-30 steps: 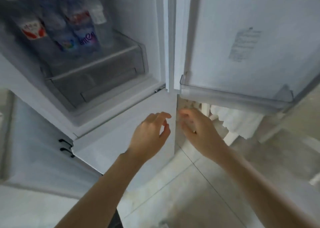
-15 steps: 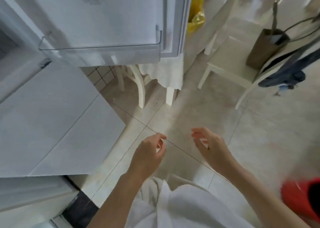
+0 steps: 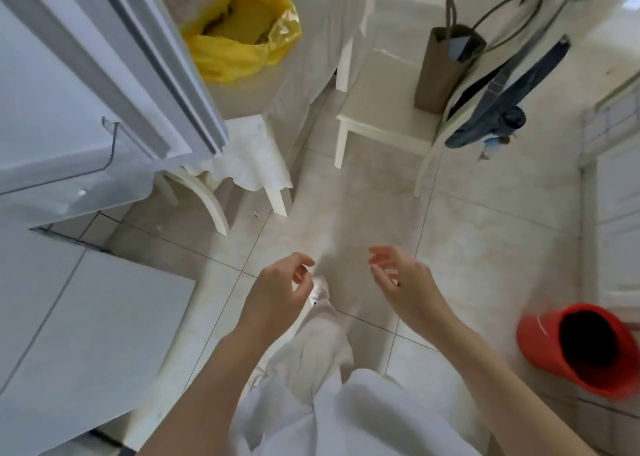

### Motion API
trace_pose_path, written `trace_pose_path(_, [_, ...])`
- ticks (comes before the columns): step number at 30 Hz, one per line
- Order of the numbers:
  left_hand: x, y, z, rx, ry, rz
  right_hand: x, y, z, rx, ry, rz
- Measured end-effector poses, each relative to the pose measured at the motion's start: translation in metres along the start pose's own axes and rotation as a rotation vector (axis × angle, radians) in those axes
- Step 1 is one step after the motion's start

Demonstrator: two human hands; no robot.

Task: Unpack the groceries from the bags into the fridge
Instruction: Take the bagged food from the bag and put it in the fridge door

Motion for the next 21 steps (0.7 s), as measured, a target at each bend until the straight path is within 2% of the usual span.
trace_pose_path(11, [0.027, 0.017, -0.182, -0.036, -0.012, 0.091, -0.056, 0.034, -0.185, -0.052, 0.128, 0.102])
trace_pose_path(21, [0.032, 0.031, -0.311, 0.018, 0.161, 0.153, -0.069, 0.077, -0.341, -0.154, 0.122, 0.136])
Point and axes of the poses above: each hand's wrist, its own z-axis away from the middle knuckle, its own y-axis out of the back of the hand, x = y × z, the point moved 7 cm from there along -z, towards the middle knuckle, and after that the axes turned 12 degrees about -z, right-handed, at the moved point
